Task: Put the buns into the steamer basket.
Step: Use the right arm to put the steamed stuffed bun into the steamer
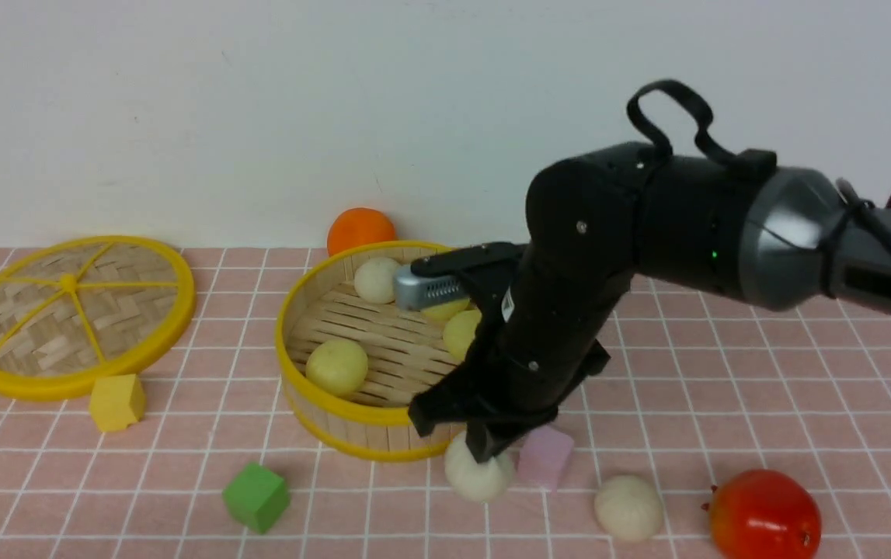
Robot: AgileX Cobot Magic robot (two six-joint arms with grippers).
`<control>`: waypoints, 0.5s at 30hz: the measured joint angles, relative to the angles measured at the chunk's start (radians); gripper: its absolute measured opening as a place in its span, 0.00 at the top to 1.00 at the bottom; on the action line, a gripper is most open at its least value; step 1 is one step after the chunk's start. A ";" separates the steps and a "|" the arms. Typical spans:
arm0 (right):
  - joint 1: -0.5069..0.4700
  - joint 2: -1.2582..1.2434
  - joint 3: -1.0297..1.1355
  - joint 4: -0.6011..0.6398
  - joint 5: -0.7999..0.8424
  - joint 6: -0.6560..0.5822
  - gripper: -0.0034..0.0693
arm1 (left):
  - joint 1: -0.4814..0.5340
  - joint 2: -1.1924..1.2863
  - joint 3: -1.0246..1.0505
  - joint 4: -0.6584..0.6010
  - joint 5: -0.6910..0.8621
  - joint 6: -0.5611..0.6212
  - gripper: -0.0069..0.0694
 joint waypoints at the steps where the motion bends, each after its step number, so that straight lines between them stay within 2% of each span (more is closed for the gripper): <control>1: -0.009 0.001 -0.036 0.015 -0.003 -0.012 0.93 | 0.000 0.000 0.000 0.000 0.000 0.000 0.60; 6: -0.050 0.037 -0.171 0.052 -0.044 -0.038 0.93 | 0.000 0.000 0.000 0.000 0.000 0.000 0.60; 15: -0.086 0.331 -0.528 0.201 -0.235 -0.113 0.93 | 0.000 0.000 0.000 0.000 0.000 0.000 0.60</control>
